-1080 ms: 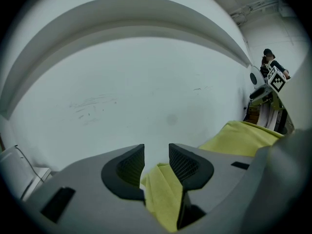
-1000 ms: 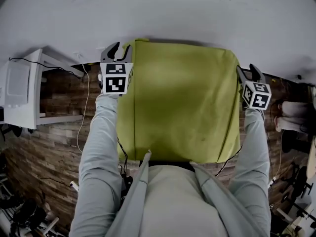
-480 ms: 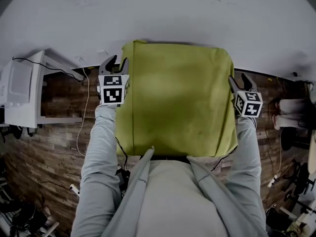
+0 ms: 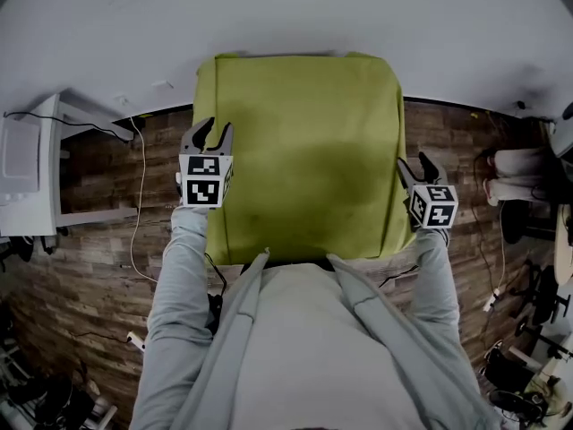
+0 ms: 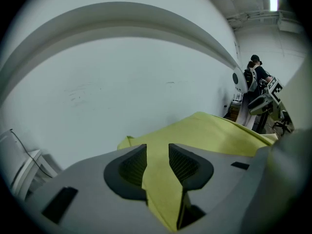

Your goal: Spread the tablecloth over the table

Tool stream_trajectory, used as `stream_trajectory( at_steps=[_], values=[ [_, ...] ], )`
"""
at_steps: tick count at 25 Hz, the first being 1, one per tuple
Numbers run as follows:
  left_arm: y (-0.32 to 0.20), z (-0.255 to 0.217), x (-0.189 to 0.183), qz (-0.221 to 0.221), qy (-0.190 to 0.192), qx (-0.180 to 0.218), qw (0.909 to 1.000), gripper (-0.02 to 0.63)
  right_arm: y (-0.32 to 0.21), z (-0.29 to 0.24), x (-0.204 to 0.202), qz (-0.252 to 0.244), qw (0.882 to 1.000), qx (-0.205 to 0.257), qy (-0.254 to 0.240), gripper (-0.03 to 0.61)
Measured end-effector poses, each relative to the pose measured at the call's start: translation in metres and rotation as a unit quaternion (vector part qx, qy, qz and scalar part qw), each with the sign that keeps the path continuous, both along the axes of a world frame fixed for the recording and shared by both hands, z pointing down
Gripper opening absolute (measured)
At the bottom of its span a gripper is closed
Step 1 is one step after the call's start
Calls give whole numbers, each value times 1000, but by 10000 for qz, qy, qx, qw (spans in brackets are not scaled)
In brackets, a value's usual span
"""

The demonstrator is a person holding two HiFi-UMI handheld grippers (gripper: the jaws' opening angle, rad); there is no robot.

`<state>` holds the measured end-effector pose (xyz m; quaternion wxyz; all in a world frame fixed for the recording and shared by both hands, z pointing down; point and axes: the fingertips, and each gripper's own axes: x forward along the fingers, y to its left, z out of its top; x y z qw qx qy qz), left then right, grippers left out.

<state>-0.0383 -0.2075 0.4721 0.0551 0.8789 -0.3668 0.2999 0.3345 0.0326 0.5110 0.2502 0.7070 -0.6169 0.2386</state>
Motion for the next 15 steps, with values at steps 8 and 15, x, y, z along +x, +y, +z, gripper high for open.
stream_trajectory(
  at_steps=[8, 15],
  values=[
    [61, 23, 40, 475, 311, -502, 9971, 121, 86, 52, -24, 486, 9963, -560, -443, 245],
    [99, 24, 65, 744, 672, -838, 9914, 51, 142, 85, -36, 862, 9891, -990, -665, 245]
  ],
)
